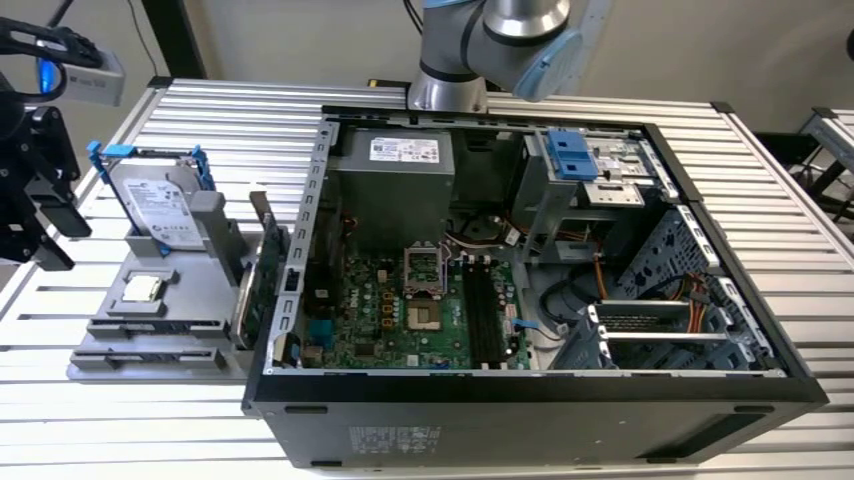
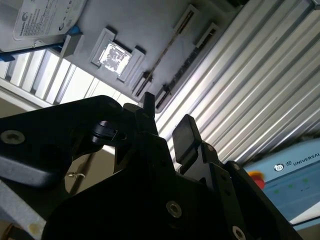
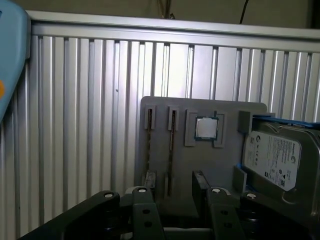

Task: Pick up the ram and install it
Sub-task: 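Pick up the ram and move it above insertion slot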

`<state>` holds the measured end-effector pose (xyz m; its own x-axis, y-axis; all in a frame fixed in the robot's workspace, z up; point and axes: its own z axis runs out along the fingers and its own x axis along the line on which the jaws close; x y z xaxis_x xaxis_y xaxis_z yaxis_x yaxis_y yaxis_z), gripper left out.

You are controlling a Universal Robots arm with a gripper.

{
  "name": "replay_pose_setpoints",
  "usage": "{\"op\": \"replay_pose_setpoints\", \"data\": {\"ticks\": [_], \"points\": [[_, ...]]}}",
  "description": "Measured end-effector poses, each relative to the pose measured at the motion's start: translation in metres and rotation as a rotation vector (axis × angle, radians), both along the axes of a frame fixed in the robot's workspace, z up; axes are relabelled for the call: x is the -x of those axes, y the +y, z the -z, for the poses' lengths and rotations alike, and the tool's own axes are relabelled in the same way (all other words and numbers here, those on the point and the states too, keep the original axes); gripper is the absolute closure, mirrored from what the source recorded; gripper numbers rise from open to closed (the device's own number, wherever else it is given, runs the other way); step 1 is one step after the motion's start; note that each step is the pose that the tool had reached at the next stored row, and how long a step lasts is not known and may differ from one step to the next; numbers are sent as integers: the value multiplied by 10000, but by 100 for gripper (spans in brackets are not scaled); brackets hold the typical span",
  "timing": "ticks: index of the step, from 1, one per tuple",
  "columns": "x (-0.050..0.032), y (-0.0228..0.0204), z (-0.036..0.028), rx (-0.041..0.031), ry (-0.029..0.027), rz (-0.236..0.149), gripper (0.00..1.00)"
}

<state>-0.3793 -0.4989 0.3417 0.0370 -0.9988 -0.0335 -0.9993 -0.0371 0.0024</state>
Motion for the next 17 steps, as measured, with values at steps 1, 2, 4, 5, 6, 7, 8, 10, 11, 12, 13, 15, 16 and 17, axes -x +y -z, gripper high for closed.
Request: {"op": "replay_pose_setpoints", "data": {"ticks": [1,2,4,5,6,7,8,10,11,12,13,15,16,17], "points": [[0,0,8,0,0,0,0],[0,0,18,-1,-1,0,0],[0,0,38,0,0,0,0],[0,0,49,0,0,0,0],[0,0,58,0,0,0,0],[0,0,69,0,0,0,0],[0,0,80,0,-1,0,0],[0,-1,101,0,-22,1,0],[1,-3,110,0,-37,1,0],[1,-8,120,1,-52,1,0],[0,-14,130,1,-66,1,0],[0,-27,149,1,-90,1,0],[1,-34,159,0,-98,1,0],[1,-42,168,0,-102,1,0]]}}
